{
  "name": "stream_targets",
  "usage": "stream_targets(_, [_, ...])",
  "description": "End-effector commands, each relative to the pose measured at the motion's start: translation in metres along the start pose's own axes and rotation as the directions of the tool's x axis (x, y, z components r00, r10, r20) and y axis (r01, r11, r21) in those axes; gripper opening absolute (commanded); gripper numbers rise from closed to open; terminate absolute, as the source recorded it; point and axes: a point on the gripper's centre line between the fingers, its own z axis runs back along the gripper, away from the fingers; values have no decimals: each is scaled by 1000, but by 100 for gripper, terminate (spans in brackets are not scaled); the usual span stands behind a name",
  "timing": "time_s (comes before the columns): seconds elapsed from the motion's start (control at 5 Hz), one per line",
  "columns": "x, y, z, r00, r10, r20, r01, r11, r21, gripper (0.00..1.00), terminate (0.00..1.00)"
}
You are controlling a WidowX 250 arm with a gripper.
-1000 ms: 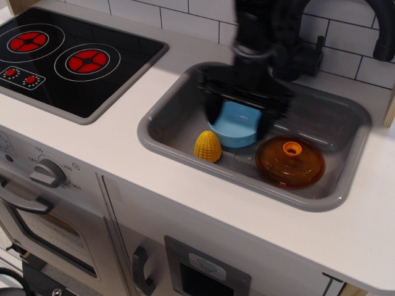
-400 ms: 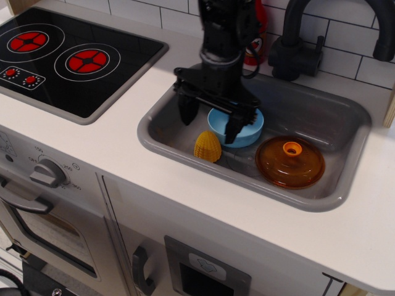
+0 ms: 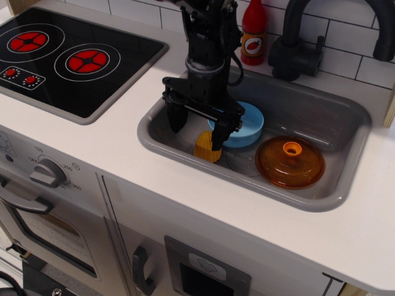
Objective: Put corn in bowl sink
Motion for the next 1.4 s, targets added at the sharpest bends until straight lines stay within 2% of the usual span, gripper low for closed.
stream_targets(0.0, [11,-1,-10,998,-5,63,3,1000,18,100,0])
stream_targets(0.4, [16,-6,-17,997,-3,77,2,1000,11,100,0])
stream_targets(0.6, [15,-5,-21,997,-4,72,4,1000,11,0,0])
stream_targets(0.8, [14,-4,-22,997,-8,70,7,1000,14,0,0])
stream_targets(1.2, [7,7,-1,1000,-16,22,16,1000,-3,0,0])
